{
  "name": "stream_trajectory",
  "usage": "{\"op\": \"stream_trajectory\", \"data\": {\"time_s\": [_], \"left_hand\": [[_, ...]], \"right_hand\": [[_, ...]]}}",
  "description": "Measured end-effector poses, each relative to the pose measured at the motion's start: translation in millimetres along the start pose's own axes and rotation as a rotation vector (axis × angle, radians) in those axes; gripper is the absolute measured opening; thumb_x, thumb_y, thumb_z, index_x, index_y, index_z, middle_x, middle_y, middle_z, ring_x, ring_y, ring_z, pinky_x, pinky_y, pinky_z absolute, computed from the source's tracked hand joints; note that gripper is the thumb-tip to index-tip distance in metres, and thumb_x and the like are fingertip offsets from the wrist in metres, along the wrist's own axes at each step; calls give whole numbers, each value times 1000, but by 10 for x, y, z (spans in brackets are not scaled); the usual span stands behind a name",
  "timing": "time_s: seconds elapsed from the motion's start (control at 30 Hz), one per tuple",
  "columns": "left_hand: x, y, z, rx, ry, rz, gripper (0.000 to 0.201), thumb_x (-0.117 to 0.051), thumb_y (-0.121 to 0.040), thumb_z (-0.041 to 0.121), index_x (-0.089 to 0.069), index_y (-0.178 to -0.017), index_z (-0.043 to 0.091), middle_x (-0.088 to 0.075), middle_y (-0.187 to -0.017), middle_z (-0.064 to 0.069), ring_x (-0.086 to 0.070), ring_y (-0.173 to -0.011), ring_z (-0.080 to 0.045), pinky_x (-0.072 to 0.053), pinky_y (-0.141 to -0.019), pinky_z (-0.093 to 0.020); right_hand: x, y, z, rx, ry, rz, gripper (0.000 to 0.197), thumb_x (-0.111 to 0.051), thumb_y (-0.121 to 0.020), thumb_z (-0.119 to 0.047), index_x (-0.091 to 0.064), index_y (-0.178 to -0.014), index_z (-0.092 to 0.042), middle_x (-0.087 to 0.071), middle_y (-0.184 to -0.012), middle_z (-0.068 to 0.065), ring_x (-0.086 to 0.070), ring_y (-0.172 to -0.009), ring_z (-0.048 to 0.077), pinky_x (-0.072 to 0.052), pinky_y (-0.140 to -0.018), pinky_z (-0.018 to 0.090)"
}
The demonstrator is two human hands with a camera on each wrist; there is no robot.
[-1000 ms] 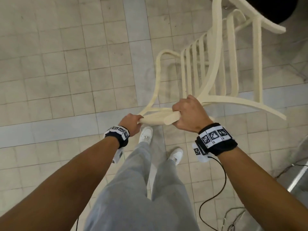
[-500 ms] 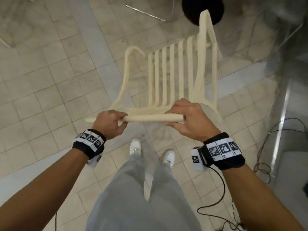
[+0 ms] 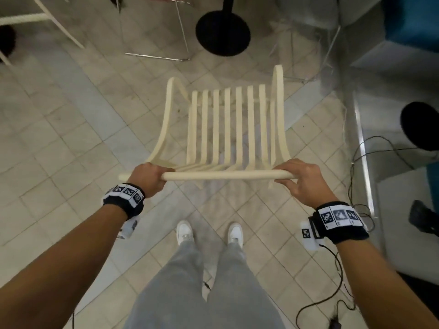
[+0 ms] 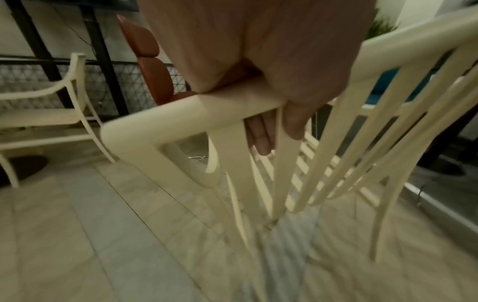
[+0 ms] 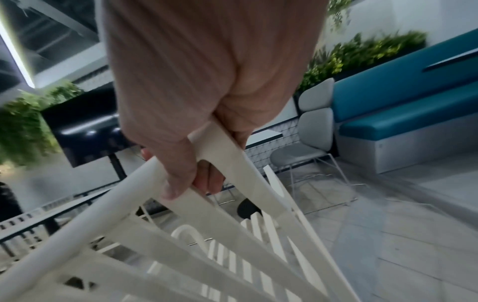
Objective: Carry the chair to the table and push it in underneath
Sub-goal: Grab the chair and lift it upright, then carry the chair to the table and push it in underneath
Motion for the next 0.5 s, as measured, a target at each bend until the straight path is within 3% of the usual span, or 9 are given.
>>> {"op": "stream_trajectory", "data": {"time_s": [0.13, 0.3, 0.4, 0.5], "left_hand": [[-66, -14, 389, -37, -39, 41, 39, -56, -84, 24, -68, -118, 39, -76, -89, -4, -70, -84, -31, -54, -72, -38], [-149, -67, 765, -76, -114, 59, 33, -54, -83, 22, -73, -108, 31, -75, -85, -2, -69, -80, -27, -51, -66, -35], [-126, -128, 878, -59, -164, 40, 28, -54, -82, 23, -73, -101, 31, -73, -81, 0, -68, -76, -25, -52, -65, -33], [-99, -158, 1015, -45, -218, -9, 21, -57, -79, 23, -72, -92, 30, -68, -74, 2, -65, -70, -24, -57, -69, -37]], "right_hand": [[-29, 208, 396, -94, 46, 99, 26, -81, -78, -12, -75, -102, -19, -74, -97, -4, -64, -93, 15, -49, -87, 27], [-108, 360, 794, -247, 100, 159, 33, -81, -67, 3, -79, -94, -15, -75, -93, 5, -69, -86, 28, -52, -82, 33], [-177, 351, 943, -346, 93, 124, 28, -82, -69, -1, -79, -92, -17, -75, -93, 6, -69, -84, 27, -54, -79, 35], [-275, 374, 1100, -467, 114, 18, 23, -80, -73, -8, -78, -87, -27, -76, -85, 1, -70, -78, 25, -52, -69, 30]]}}
Point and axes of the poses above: each hand's wrist, its own y-axis away from the middle knuckle, its own x-axis out of the back of the hand, z = x × y, the point moved 1 cm from there along -y, towards the middle knuckle
